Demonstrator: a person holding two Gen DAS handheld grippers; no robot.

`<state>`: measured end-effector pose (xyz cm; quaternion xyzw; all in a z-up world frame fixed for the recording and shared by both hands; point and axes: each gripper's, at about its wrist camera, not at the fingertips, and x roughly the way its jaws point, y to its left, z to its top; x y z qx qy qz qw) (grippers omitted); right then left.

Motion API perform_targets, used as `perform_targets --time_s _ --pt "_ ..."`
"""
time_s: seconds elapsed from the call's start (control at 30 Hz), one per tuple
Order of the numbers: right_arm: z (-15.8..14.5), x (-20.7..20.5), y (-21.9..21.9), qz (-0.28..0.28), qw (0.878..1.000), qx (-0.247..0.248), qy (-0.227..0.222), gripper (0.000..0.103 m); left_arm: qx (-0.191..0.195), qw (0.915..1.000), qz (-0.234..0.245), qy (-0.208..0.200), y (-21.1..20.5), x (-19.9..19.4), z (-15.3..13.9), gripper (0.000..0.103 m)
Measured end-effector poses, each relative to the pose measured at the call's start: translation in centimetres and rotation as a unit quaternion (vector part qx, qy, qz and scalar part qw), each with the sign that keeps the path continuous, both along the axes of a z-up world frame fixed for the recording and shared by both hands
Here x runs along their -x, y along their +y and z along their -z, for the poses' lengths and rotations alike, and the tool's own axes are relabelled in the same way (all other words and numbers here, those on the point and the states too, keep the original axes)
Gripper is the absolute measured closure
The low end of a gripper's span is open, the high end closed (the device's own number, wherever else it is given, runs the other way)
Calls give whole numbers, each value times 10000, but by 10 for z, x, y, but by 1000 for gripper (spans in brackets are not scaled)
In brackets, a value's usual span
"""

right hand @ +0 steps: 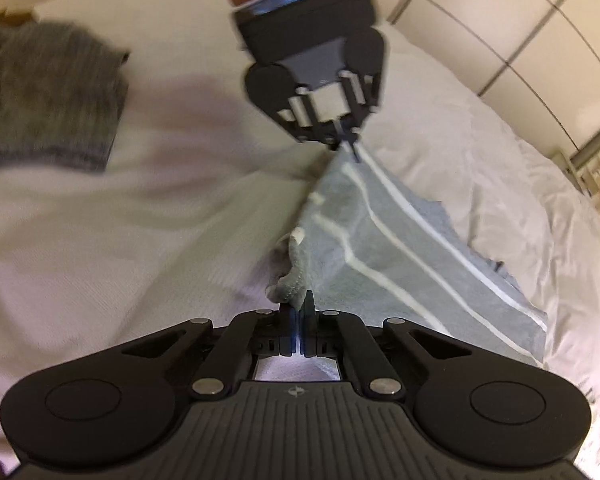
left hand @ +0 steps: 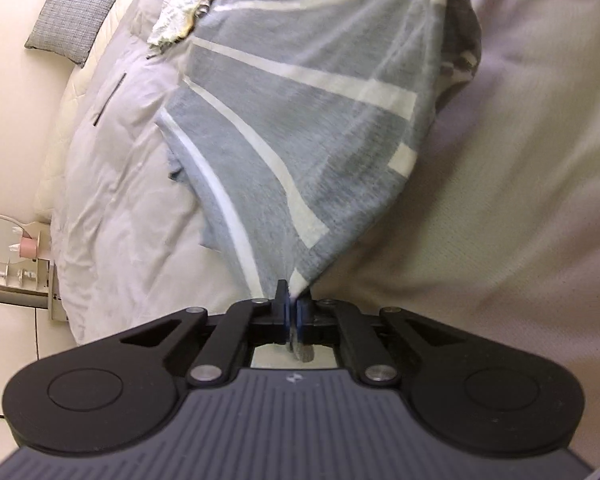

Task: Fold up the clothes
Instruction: 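Lift the held edge with both grippers, fold it over the shirt, release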

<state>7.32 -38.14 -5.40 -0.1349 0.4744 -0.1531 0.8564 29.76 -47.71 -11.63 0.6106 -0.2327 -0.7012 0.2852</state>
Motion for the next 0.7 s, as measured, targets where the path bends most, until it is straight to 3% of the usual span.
perform_targets --time_s 0.2,0.33,0.53,0.7 --pt "-44 14 -33 576 9962 -361 -542 103 79 9999 75 -18 -64 33 -53 102" --pt "-75 39 -86 1301 9824 -788 -1080 103 -39 9998 202 -72 -121 65 -79 102" --pt "-89 105 -195 2444 9376 -1647 -1842 103 -663 9970 332 -205 -214 119 -84 102" --pt "-57 161 -284 3158 8882 -2561 -2141 103 -1243 9909 449 -253 -285 160 -59 102"
